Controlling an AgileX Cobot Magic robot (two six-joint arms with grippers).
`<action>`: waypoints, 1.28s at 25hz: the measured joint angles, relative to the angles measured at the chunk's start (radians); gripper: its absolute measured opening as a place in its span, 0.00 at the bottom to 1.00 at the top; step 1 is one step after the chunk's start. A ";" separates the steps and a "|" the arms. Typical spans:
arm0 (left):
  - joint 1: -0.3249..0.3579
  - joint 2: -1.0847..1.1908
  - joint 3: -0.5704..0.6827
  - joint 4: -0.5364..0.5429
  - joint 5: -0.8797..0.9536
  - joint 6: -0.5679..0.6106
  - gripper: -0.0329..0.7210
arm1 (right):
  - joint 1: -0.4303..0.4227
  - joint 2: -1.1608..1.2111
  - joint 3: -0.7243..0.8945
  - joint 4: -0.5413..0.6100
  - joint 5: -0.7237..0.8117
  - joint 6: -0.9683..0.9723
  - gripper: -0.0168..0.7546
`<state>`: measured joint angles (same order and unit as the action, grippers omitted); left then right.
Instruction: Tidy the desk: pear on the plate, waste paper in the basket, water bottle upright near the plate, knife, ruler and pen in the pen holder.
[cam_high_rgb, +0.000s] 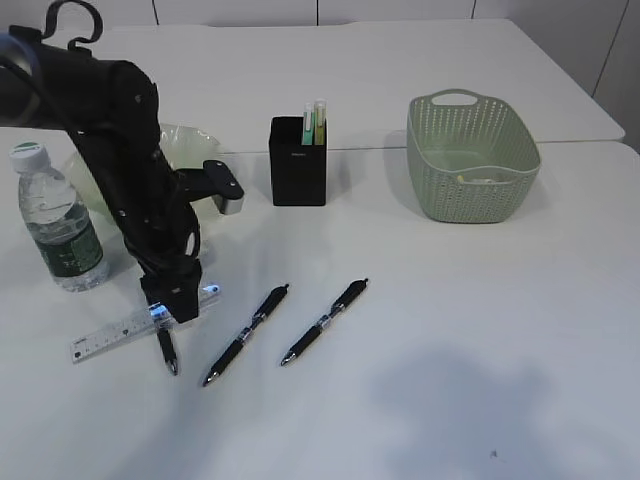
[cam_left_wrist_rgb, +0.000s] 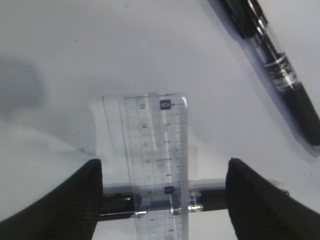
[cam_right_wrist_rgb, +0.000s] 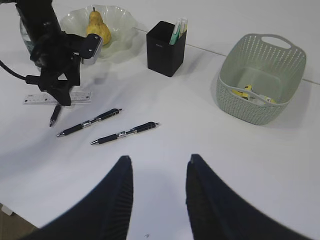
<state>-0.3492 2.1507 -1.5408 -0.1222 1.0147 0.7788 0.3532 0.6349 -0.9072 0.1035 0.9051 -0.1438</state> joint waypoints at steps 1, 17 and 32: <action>-0.002 0.007 0.000 0.002 -0.004 0.000 0.76 | 0.000 0.000 0.000 0.000 0.000 0.000 0.41; -0.020 0.014 0.000 -0.009 0.058 -0.013 0.75 | 0.000 0.000 0.000 0.000 -0.004 0.000 0.41; -0.020 0.014 0.000 -0.019 0.035 -0.015 0.73 | 0.000 0.000 0.000 0.002 -0.006 0.000 0.41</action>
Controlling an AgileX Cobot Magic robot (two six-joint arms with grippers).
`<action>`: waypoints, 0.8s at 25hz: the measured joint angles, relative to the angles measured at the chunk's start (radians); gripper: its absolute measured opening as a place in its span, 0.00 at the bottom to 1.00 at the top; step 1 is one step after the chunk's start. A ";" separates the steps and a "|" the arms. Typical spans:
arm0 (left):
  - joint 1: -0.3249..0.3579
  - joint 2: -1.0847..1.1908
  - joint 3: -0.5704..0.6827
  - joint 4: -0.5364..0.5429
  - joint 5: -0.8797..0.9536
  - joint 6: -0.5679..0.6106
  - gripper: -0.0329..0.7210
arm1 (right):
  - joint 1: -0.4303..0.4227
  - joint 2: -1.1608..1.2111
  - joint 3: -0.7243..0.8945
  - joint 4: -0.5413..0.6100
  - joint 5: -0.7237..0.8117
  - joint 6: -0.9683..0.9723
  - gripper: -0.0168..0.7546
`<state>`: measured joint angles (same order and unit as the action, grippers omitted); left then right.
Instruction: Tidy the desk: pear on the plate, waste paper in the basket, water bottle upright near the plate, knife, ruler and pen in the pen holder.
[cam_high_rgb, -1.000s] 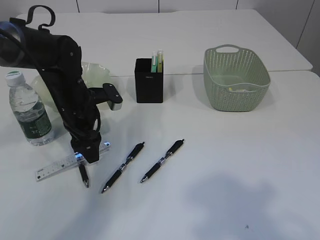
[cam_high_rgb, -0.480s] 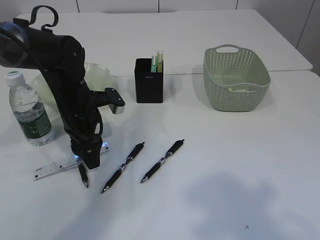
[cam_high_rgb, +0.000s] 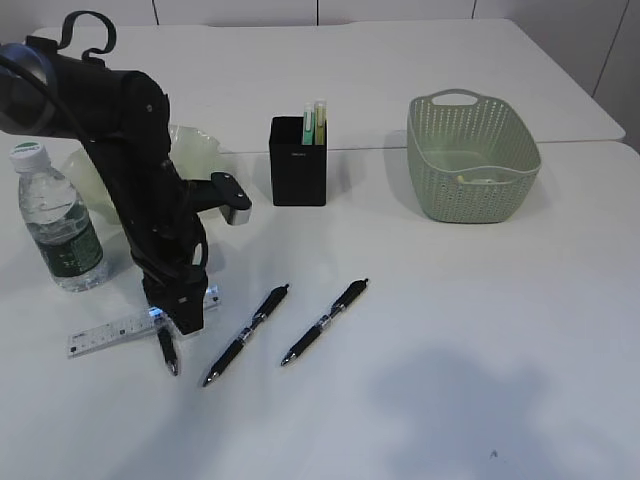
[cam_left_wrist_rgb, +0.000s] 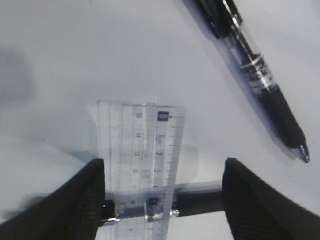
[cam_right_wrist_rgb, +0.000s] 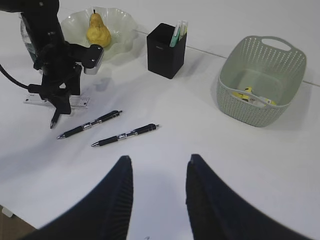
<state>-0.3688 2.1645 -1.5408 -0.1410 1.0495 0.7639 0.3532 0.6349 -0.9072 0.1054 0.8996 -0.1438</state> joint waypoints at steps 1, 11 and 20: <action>0.000 0.000 0.000 0.002 -0.004 0.000 0.72 | 0.000 0.000 0.000 0.000 0.000 0.000 0.41; 0.000 0.000 0.000 0.008 -0.050 0.000 0.66 | 0.000 0.000 0.000 0.002 0.000 0.000 0.41; 0.000 0.000 0.000 0.040 -0.064 0.000 0.65 | 0.000 0.000 0.000 0.002 -0.002 0.000 0.41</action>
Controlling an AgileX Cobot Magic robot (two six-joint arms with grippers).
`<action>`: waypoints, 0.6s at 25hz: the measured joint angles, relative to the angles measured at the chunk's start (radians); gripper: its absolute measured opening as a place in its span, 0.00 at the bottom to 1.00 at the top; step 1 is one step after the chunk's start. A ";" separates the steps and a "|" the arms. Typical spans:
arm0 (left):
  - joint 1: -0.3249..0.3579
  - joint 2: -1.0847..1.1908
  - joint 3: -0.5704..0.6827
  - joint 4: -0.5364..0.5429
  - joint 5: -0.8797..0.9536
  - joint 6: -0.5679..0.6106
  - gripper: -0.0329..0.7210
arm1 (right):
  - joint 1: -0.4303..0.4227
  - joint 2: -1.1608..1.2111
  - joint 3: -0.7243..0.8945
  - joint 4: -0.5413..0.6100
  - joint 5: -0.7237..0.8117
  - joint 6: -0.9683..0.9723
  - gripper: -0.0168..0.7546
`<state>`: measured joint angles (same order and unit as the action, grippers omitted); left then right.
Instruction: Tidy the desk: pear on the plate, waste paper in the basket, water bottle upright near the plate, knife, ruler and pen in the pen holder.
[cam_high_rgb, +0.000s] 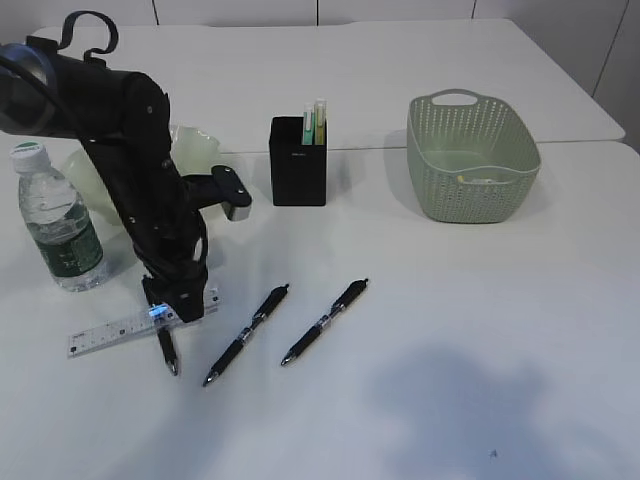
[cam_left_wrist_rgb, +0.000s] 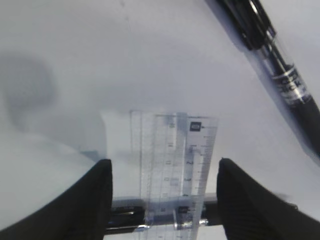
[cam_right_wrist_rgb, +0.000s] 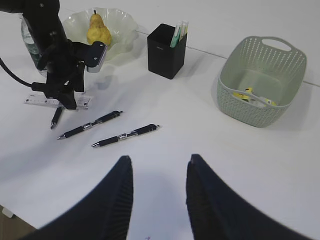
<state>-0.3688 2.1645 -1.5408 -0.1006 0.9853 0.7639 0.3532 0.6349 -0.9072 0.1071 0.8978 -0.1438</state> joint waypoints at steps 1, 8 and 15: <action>0.000 0.000 0.000 0.005 -0.002 0.000 0.65 | 0.000 0.000 0.000 0.000 0.000 0.000 0.41; -0.024 0.000 0.000 0.056 -0.003 -0.041 0.65 | 0.000 0.000 0.000 0.000 0.000 0.000 0.41; -0.056 0.000 0.000 0.074 -0.003 -0.072 0.65 | 0.000 0.000 0.000 0.000 0.000 0.000 0.41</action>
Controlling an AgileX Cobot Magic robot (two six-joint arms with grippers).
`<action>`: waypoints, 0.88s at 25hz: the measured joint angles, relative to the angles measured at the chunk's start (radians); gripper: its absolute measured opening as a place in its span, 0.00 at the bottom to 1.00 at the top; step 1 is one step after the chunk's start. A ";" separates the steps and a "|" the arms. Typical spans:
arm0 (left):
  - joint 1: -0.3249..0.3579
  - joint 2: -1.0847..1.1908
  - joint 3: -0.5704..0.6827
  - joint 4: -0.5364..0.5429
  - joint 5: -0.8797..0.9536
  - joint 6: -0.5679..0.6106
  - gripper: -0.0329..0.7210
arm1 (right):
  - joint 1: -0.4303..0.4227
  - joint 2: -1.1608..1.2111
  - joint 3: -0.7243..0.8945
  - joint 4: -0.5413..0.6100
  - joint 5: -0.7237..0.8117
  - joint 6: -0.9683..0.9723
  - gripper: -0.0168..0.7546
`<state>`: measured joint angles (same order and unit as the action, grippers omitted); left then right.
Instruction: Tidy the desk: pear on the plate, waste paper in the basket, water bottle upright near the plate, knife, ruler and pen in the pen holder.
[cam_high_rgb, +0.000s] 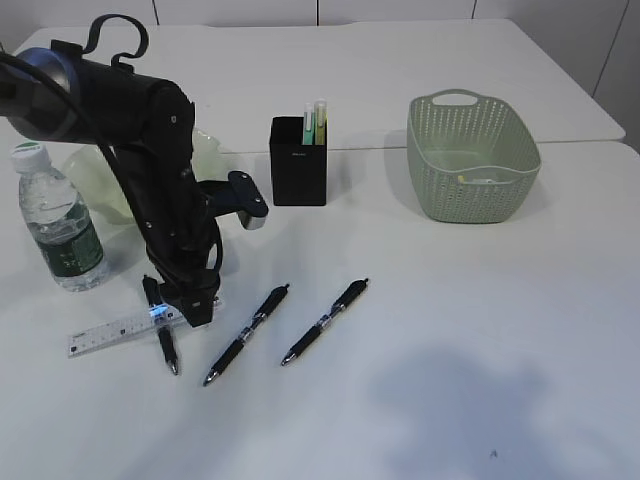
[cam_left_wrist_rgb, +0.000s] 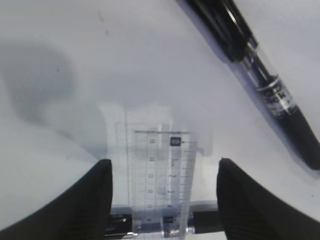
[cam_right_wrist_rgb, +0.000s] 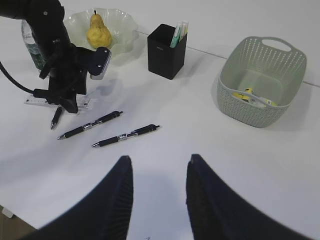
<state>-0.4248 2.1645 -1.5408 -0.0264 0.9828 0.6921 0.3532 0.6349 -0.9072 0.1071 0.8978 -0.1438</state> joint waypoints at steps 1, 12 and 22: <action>0.000 0.000 0.000 0.002 0.002 -0.004 0.65 | 0.000 0.000 0.000 0.000 0.000 0.000 0.41; 0.000 0.000 0.000 0.013 0.002 -0.014 0.65 | 0.000 0.000 0.000 0.000 0.000 0.000 0.41; 0.000 0.000 0.000 0.019 -0.001 -0.014 0.65 | 0.000 0.000 0.000 0.000 0.000 0.000 0.41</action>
<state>-0.4248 2.1645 -1.5408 -0.0070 0.9819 0.6781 0.3532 0.6349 -0.9072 0.1071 0.8978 -0.1438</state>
